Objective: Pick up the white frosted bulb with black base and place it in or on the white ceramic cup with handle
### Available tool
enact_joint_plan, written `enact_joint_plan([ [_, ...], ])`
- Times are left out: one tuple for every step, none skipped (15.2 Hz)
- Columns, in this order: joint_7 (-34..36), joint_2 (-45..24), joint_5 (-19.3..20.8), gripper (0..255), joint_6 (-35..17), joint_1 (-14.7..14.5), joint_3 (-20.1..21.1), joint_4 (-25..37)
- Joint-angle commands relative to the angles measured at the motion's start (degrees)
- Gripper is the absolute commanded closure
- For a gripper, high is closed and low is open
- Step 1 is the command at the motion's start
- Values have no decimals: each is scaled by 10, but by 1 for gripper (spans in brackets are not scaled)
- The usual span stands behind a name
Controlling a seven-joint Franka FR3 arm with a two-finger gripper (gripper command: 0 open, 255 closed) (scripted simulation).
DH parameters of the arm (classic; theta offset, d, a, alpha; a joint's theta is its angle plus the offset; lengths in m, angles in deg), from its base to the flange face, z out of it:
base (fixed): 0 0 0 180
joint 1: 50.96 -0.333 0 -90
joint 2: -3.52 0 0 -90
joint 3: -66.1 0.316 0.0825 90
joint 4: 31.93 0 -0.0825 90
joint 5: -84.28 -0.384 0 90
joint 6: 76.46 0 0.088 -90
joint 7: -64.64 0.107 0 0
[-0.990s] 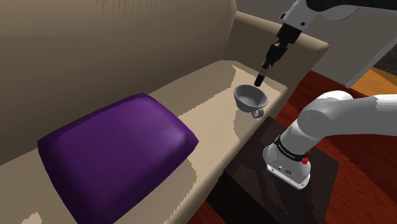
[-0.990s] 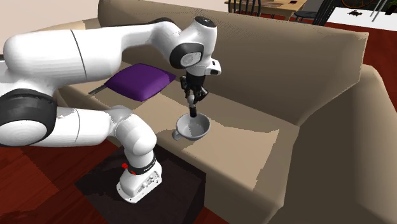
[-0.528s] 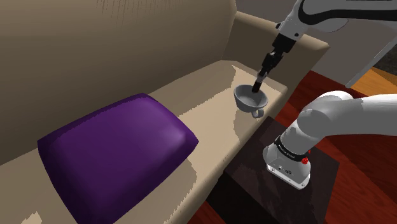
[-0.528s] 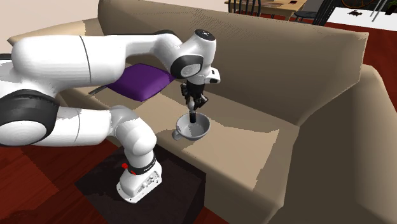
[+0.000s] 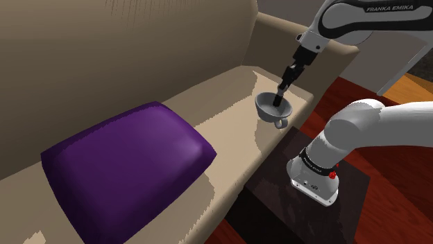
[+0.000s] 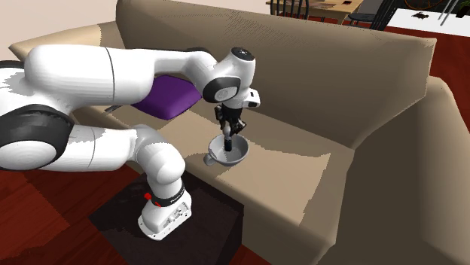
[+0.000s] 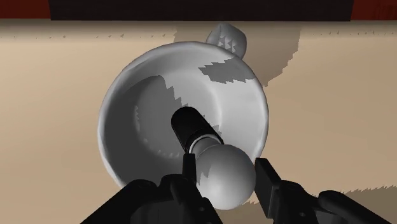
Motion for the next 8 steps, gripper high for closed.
enact_joint_plan([
  [0,0,0,255,-2,0,0,-1],
  [0,0,0,255,-2,0,0,-1],
  [0,0,0,255,-2,0,0,-1],
  [0,0,0,255,-2,0,0,-1],
  [0,0,0,255,-2,0,0,-1],
  [0,0,0,0,-2,0,0,-1],
  [0,0,0,0,-2,0,0,-1],
  [0,0,0,0,-2,0,0,-1],
])
